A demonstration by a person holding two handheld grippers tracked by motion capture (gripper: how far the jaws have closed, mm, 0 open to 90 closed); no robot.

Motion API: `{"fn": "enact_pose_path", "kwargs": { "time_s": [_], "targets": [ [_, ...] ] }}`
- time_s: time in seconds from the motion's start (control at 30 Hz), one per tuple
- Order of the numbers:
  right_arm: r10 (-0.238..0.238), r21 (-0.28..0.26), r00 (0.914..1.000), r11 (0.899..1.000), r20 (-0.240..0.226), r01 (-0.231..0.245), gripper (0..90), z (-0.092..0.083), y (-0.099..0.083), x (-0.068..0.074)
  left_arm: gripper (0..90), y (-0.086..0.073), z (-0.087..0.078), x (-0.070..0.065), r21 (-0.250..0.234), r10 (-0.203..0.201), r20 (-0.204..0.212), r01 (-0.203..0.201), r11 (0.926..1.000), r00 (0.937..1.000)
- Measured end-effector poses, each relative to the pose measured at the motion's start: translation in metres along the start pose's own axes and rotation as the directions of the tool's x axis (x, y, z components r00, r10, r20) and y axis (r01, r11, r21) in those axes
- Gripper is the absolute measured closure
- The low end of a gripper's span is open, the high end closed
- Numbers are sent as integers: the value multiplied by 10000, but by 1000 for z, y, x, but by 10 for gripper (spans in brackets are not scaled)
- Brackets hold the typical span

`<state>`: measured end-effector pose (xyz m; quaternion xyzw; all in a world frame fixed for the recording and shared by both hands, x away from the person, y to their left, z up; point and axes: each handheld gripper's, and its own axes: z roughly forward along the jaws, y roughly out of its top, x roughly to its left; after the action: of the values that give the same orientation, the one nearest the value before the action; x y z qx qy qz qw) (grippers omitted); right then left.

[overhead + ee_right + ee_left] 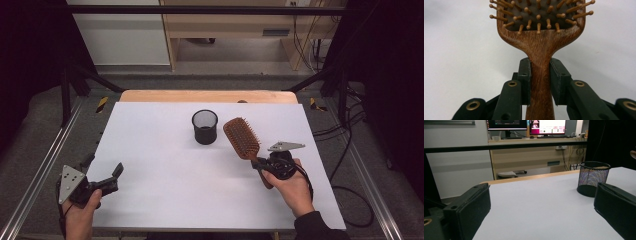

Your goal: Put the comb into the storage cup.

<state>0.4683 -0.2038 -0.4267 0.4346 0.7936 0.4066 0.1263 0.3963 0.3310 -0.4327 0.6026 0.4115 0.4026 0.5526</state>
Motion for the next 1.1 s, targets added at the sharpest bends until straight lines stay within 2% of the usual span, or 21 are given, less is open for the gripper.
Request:
{"fn": "enact_pose_path", "kwargs": {
  "time_s": [0.27,0.4,0.67,0.9,1.1],
  "targets": [
    [158,-521,9999,9985,-57,-161,730,0,-8,-2,10,0,3,-4,79,121,108,-122,9999,9999],
    [112,-1050,9999,9944,-122,-124,730,0,-9,-3,10,-2,5,-4,200,31,77,-32,9998,10000],
    [45,-1829,9998,9831,-182,-77,730,3,-11,3,10,-1,5,-8,155,16,159,-19,9999,9999],
    [-81,-2464,9991,9692,-424,-26,730,2,-9,9,12,0,5,-19,223,48,308,-55,9997,9995],
    [-395,-2605,9968,9653,-698,201,730,7,-6,17,14,4,8,-33,215,-193,578,181,9996,9981]
  ]
}}
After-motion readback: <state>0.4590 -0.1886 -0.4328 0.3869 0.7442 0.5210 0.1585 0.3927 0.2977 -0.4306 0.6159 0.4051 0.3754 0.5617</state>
